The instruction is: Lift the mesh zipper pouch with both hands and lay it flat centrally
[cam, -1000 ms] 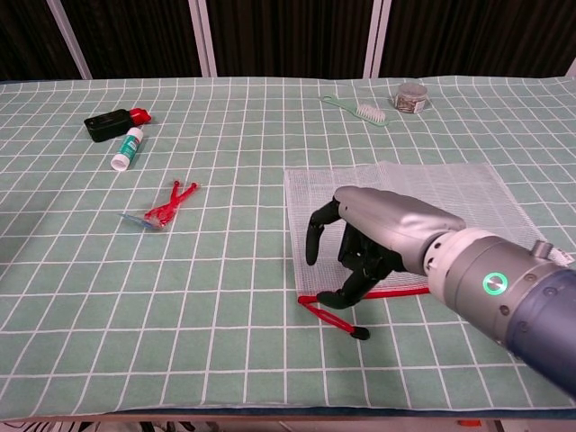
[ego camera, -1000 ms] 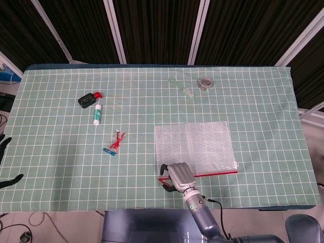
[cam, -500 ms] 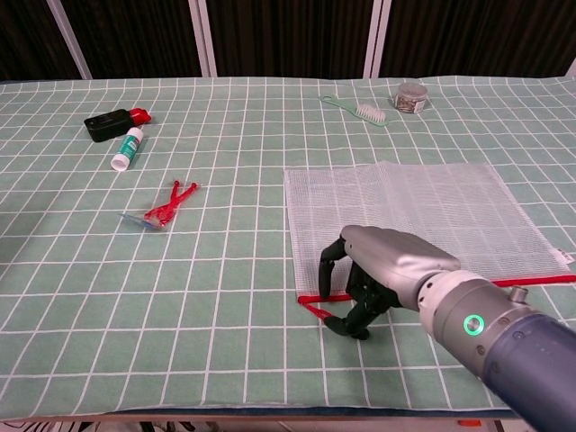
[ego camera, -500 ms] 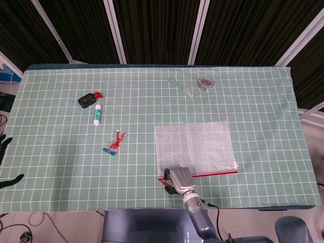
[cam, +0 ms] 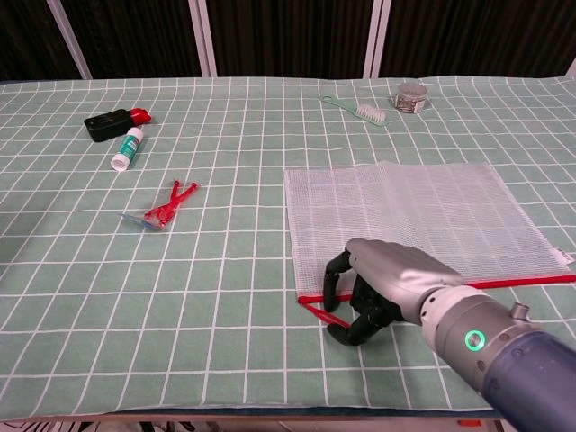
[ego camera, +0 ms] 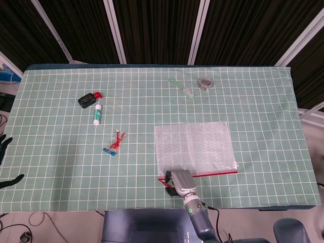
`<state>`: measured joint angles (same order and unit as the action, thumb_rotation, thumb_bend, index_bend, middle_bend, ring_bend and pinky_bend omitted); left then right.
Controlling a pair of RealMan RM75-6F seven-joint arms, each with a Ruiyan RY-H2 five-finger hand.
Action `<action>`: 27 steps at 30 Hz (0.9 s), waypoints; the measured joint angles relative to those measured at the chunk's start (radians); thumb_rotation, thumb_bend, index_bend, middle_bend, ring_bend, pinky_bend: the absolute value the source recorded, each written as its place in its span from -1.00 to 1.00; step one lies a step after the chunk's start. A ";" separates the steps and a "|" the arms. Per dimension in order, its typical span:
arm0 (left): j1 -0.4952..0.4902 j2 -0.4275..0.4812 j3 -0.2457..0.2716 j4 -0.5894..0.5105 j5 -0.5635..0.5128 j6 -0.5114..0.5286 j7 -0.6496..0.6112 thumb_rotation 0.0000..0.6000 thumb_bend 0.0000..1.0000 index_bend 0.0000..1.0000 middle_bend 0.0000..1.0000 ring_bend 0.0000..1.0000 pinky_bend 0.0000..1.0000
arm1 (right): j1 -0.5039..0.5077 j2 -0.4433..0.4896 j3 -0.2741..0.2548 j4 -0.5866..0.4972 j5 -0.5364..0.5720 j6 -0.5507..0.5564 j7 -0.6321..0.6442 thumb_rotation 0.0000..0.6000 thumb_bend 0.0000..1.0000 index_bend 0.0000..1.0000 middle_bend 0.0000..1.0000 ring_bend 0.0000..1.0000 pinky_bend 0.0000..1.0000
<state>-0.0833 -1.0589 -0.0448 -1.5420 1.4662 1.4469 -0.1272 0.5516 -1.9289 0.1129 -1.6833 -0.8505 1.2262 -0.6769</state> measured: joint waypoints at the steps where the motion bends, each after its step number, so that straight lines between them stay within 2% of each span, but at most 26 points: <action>1: 0.000 0.000 0.000 0.000 0.000 0.000 0.000 1.00 -1.00 -1.00 -1.00 -1.00 -1.00 | -0.001 0.000 0.000 0.000 0.001 0.000 0.000 1.00 -0.19 0.05 1.00 1.00 1.00; 10: -0.001 0.001 0.001 -0.002 -0.001 -0.002 -0.002 1.00 -1.00 -1.00 -1.00 -1.00 -1.00 | -0.009 0.002 -0.005 0.007 0.000 -0.002 0.008 1.00 -0.18 0.06 1.00 1.00 1.00; 27: -0.001 0.002 0.002 0.000 0.002 0.000 -0.009 1.00 -1.00 -1.00 -1.00 -1.00 -1.00 | -0.019 0.002 -0.011 0.015 0.000 -0.006 0.007 1.00 -0.02 0.13 1.00 1.00 1.00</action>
<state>-0.0840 -1.0566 -0.0429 -1.5423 1.4682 1.4466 -0.1357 0.5322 -1.9267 0.1019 -1.6685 -0.8504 1.2202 -0.6696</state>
